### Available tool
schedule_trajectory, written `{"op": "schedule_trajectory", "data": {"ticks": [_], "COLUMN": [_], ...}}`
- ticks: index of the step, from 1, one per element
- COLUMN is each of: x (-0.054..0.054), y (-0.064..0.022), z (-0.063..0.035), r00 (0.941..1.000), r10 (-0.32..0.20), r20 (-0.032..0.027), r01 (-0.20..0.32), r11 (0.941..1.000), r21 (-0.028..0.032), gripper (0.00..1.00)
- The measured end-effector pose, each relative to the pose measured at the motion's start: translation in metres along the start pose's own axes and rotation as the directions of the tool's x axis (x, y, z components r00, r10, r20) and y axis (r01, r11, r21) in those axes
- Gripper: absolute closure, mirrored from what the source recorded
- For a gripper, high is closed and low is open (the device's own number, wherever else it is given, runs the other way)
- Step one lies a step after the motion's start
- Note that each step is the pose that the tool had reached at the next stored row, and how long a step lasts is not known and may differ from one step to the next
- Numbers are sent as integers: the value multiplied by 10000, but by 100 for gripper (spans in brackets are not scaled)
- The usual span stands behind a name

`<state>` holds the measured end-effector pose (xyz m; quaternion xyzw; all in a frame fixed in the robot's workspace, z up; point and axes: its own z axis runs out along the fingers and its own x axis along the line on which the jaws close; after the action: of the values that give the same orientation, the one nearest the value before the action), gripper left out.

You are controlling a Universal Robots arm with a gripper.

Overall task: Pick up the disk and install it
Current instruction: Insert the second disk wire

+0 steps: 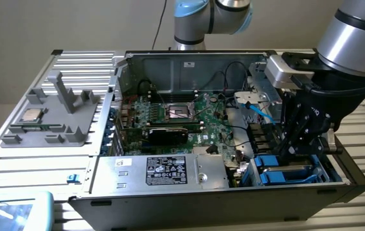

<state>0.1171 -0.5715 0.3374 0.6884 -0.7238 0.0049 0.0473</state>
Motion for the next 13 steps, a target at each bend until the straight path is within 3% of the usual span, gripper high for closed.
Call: {"op": "schedule_trajectory", "data": {"ticks": [5, 13], "x": [11, 11], "y": [-2, -2], "z": [20, 27], "r00": [10000, 10000], "r10": [4, 10], "r20": [43, 55], "r01": [-4, -10], "r11": [10000, 10000], "r21": [-3, -4], "gripper": [84, 84]}}
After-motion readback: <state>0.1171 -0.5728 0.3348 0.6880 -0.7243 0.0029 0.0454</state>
